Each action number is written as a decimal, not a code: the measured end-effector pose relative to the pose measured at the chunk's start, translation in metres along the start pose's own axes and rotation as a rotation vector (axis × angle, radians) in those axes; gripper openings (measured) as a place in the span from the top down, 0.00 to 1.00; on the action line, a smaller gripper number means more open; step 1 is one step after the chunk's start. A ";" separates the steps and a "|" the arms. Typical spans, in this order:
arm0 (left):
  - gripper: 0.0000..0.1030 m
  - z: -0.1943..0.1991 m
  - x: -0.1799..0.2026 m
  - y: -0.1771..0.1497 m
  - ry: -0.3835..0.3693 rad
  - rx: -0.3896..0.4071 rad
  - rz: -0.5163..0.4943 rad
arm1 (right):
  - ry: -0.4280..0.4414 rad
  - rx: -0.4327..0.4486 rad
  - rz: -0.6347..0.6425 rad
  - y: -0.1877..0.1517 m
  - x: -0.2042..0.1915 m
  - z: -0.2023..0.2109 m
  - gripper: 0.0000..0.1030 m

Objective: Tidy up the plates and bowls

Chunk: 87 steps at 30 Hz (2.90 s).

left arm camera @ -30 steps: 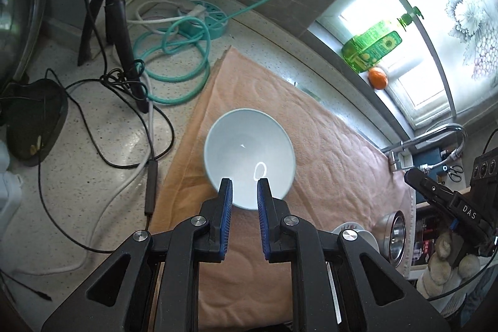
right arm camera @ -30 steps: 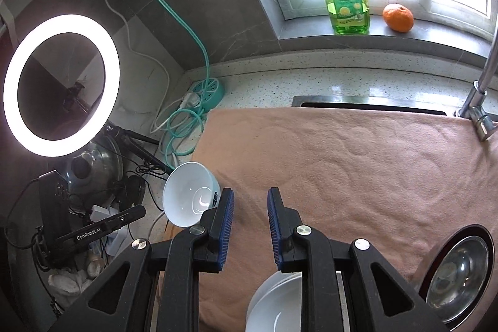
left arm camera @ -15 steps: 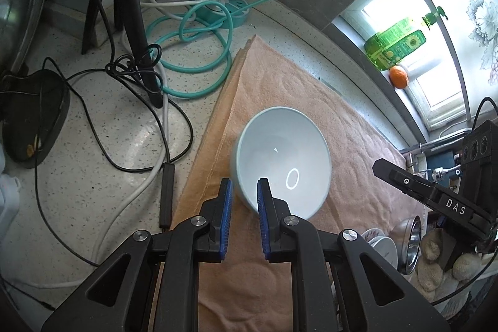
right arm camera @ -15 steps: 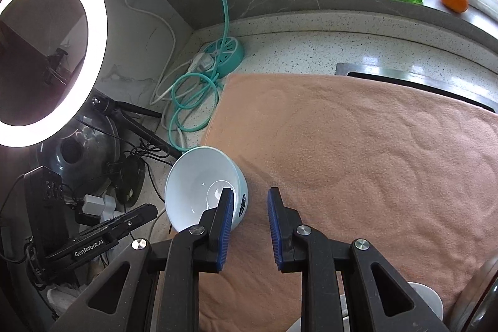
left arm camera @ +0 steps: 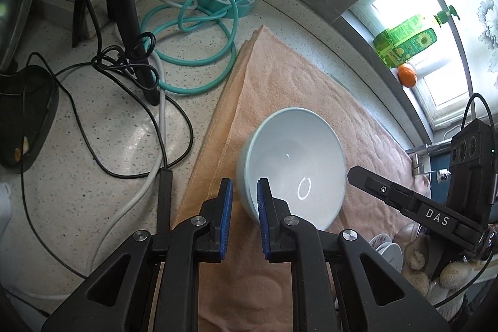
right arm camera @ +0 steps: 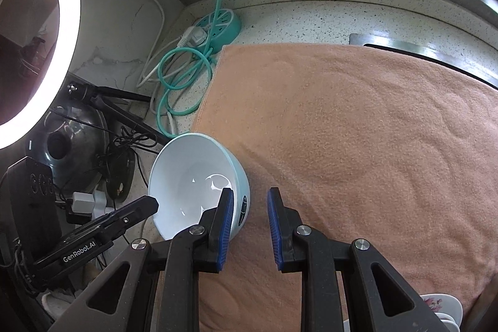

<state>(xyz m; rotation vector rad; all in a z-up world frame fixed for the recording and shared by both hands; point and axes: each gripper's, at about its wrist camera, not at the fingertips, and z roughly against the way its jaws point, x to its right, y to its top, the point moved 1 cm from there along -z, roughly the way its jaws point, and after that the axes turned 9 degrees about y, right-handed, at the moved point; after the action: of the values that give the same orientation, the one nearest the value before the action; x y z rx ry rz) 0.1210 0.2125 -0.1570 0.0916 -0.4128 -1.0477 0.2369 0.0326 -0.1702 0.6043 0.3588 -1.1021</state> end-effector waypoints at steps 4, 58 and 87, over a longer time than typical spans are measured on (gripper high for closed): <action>0.87 -0.003 0.001 0.001 -0.002 -0.003 -0.004 | 0.001 -0.014 0.003 0.000 0.000 -0.008 0.80; 0.88 0.024 0.051 -0.009 -0.058 0.066 -0.105 | -0.043 0.080 0.004 -0.018 -0.001 0.050 0.94; 0.88 0.044 0.182 -0.070 -0.096 0.090 -0.230 | -0.038 0.209 -0.027 -0.069 0.069 0.187 0.93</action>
<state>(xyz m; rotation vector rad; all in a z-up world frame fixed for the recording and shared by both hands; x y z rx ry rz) 0.1255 0.0271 -0.0831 0.1730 -0.5457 -1.2634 0.1991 -0.1543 -0.0803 0.7638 0.2200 -1.1839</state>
